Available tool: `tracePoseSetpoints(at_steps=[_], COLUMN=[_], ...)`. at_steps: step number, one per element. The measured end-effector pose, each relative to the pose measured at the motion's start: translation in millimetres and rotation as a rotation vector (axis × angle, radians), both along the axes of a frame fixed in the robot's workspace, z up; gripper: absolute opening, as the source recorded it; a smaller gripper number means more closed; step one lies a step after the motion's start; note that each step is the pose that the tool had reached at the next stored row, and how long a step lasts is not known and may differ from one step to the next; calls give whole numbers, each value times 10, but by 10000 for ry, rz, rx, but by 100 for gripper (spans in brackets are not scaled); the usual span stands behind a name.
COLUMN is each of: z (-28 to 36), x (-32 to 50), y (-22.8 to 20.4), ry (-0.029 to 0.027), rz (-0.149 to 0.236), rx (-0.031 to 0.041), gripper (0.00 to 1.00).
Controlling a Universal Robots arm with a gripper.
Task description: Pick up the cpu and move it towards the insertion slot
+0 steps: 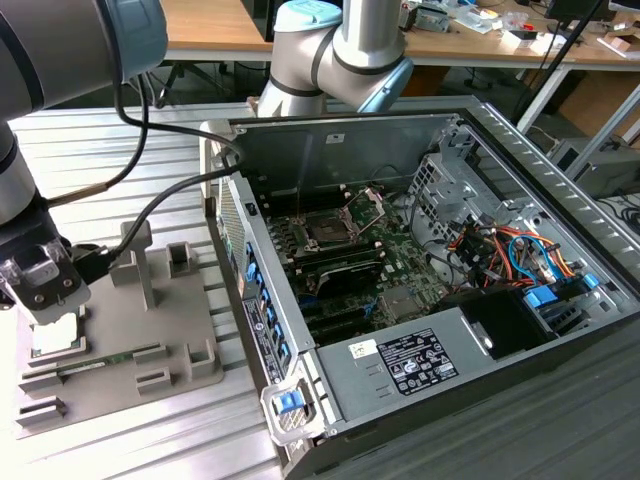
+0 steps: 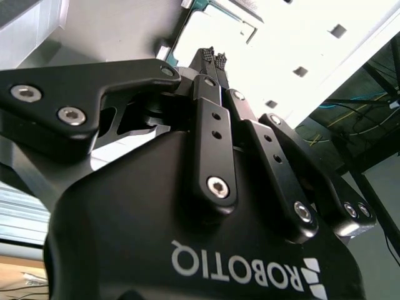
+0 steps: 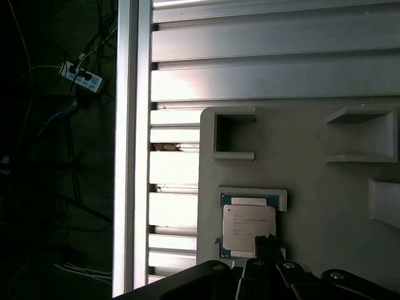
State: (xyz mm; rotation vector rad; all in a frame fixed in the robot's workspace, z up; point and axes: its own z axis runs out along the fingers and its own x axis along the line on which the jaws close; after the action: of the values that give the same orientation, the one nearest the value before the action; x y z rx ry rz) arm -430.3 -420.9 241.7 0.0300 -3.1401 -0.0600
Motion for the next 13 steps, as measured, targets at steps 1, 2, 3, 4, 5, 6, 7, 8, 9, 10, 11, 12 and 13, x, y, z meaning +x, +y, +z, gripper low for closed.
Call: tracePoseSetpoints(at_steps=[1, 2, 3, 4, 5, 6, 7, 8, 9, 10, 11, 12, 13], z=[-2, -3, -7, -10, -13, -15, -18, -21, -23, -26, -29, -31, -35], x=[-2, -3, -7, -10, -13, -14, -16, -18, -19, -21, -23, -25, -28], y=[-1, -2, -3, -4, -6, -6, -8, -9, -10, -10, -11, -12, -12], ry=[0, 1, 0, 0, 0, 0, 1, 0, 0, 0, 0, 1, 0], rz=[0, 0, 0, 0, 0, 0, 0, 0, 0, 0, 0, 0, 0], rx=[0, 0, 1, 0, 1, 0, 0, 0, 0, 1, 0, 0, 0], gripper=[11, 11, 11, 11, 11, 11, 11, 11, 11, 11, 11, 11, 11])
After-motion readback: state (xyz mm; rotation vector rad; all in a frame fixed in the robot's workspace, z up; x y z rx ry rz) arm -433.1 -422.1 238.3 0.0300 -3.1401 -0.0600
